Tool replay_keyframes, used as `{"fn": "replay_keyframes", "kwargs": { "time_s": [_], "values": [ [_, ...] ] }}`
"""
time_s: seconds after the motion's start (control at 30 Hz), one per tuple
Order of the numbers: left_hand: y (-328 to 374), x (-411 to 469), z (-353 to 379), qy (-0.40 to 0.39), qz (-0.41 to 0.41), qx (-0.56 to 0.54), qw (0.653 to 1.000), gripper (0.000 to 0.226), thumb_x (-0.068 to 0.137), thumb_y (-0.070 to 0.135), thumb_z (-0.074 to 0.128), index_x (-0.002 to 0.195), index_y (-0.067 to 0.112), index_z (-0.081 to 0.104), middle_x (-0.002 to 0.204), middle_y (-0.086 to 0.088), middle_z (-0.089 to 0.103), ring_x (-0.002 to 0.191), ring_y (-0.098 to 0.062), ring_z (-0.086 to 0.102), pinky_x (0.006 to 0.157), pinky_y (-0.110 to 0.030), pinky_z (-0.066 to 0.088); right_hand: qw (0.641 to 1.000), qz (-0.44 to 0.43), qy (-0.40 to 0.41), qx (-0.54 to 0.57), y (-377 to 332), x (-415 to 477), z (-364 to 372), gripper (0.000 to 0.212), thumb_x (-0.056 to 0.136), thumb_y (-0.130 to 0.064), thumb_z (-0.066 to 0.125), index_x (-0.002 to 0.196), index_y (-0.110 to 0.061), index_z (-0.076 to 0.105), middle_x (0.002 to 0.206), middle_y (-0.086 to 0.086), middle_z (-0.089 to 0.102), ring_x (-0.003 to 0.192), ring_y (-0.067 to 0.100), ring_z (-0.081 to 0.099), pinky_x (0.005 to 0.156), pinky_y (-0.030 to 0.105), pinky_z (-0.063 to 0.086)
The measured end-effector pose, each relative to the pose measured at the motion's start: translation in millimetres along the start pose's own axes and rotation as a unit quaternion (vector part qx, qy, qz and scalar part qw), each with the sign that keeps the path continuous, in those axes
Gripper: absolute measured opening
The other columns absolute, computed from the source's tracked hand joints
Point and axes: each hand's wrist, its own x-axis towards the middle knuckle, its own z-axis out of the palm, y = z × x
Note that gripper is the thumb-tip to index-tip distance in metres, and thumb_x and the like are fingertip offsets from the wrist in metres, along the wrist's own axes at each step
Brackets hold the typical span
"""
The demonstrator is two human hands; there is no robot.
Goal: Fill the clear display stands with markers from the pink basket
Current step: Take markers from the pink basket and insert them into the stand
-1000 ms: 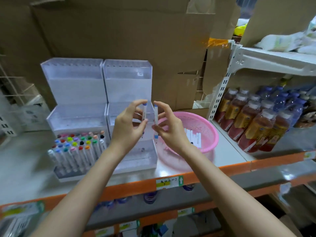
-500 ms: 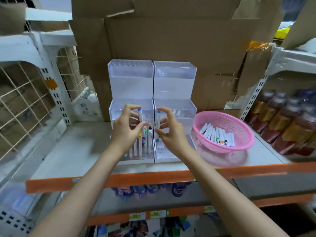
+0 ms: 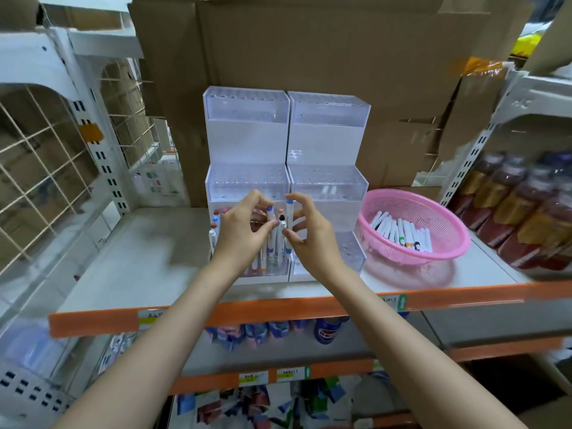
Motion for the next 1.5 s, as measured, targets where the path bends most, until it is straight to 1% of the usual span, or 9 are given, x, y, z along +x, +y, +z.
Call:
{"fn": "replay_keyframes", "kwargs": {
  "time_s": [0.13, 0.33, 0.5, 0.7, 0.87, 0.97, 1.13, 1.27, 1.5],
  "values": [
    [-1.0, 1.8, 1.3, -0.004, -0.004, -0.001, 1.0, 0.028, 0.079, 0.009, 0.075, 0.089, 0.021, 0.052, 0.083, 0.005, 0.063, 0.074, -0.001, 0.064, 0.068, -0.01, 0.049, 1.0, 0.003, 0.002, 0.008, 0.6, -1.7, 0.7, 0.058, 0.085, 0.004, 0.064, 0.132, -0.023, 0.043, 0.087, -0.011, 0.051, 0.077, 0.014, 0.061, 0.058, 0.015, 0.045],
    [0.3, -0.4, -2.1, -0.009, -0.017, 0.002, 1.0, 0.025, 0.081, 0.01, 0.073, 0.088, 0.02, 0.052, 0.078, 0.012, 0.061, 0.072, 0.002, 0.065, 0.064, -0.006, 0.048, 1.0, 0.0, 0.012, 0.022, -2.2, 1.2, 7.2, 0.057, 0.086, 0.002, 0.065, 0.131, -0.025, 0.043, 0.09, -0.008, 0.055, 0.078, 0.014, 0.061, 0.06, 0.017, 0.047],
    [-4.7, -1.4, -1.2, -0.044, 0.01, 0.047, 0.998, 0.02, 0.08, 0.008, 0.073, 0.08, 0.017, 0.056, 0.074, 0.0, 0.069, 0.07, -0.011, 0.067, 0.066, -0.022, 0.053, 1.0, -0.001, 0.0, 0.016, -1.0, 1.1, 8.7, 0.057, 0.086, 0.004, 0.065, 0.131, -0.024, 0.044, 0.084, -0.018, 0.05, 0.075, 0.012, 0.059, 0.059, 0.011, 0.045],
    [-6.8, -1.3, -0.7, -0.072, 0.03, 0.06, 0.995, 0.018, 0.079, 0.01, 0.076, 0.079, 0.017, 0.059, 0.07, 0.008, 0.061, 0.066, 0.002, 0.059, 0.063, -0.004, 0.041, 1.0, -0.002, 0.007, 0.003, -0.2, 2.0, 7.4, 0.059, 0.084, 0.004, 0.064, 0.131, -0.025, 0.044, 0.086, -0.016, 0.051, 0.078, 0.013, 0.061, 0.062, 0.014, 0.045],
    [-6.2, -1.2, 1.9, -0.091, 0.044, 0.096, 0.99, 0.012, 0.078, 0.009, 0.076, 0.081, 0.009, 0.065, 0.075, -0.003, 0.068, 0.071, -0.014, 0.063, 0.066, -0.023, 0.05, 1.0, 0.002, 0.012, 0.0, 2.7, 0.6, 6.7, 0.059, 0.084, 0.001, 0.066, 0.131, -0.027, 0.043, 0.087, -0.014, 0.053, 0.078, 0.013, 0.063, 0.064, 0.017, 0.047],
    [-4.2, 0.8, 2.0, -0.094, 0.053, 0.133, 0.985, 0.01, 0.078, 0.01, 0.076, 0.082, 0.009, 0.066, 0.078, -0.004, 0.069, 0.071, -0.012, 0.059, 0.066, -0.019, 0.042, 1.0, 0.003, 0.013, 0.002, 3.2, 0.3, 5.5, 0.059, 0.084, 0.003, 0.066, 0.131, -0.024, 0.044, 0.084, -0.019, 0.05, 0.076, 0.012, 0.062, 0.063, 0.022, 0.049],
    [-4.1, 2.9, 2.0, -0.079, 0.089, 0.177, 0.977, 0.01, 0.076, 0.012, 0.078, 0.079, 0.009, 0.069, 0.079, -0.004, 0.065, 0.077, -0.012, 0.049, 0.066, -0.027, 0.04, 1.0, 0.003, 0.024, 0.009, 4.1, -0.7, 6.4, 0.059, 0.085, 0.0, 0.066, 0.133, -0.026, 0.043, 0.084, -0.018, 0.05, 0.077, 0.009, 0.062, 0.063, 0.02, 0.047],
    [-10.0, -0.8, 1.4, -0.071, 0.07, 0.187, 0.977, 0.01, 0.078, 0.018, 0.077, 0.085, 0.01, 0.073, 0.079, -0.004, 0.066, 0.078, -0.017, 0.052, 0.069, -0.032, 0.045, 1.0, 0.004, 0.023, 0.016, 4.6, -2.2, 7.6, 0.059, 0.086, -0.001, 0.066, 0.133, -0.027, 0.041, 0.087, -0.015, 0.051, 0.081, 0.013, 0.063, 0.063, 0.022, 0.049],
    [-9.0, -2.1, -2.0, -0.078, 0.15, 0.239, 0.956, 0.014, 0.069, 0.008, 0.082, 0.078, 0.005, 0.073, 0.079, -0.007, 0.064, 0.08, -0.027, 0.059, 0.068, -0.038, 0.051, 0.999, 0.006, 0.032, 0.015, 4.6, -2.7, 5.5, 0.058, 0.086, -0.001, 0.067, 0.133, -0.024, 0.043, 0.082, -0.015, 0.049, 0.078, 0.011, 0.063, 0.059, 0.014, 0.047]
  ]
}}
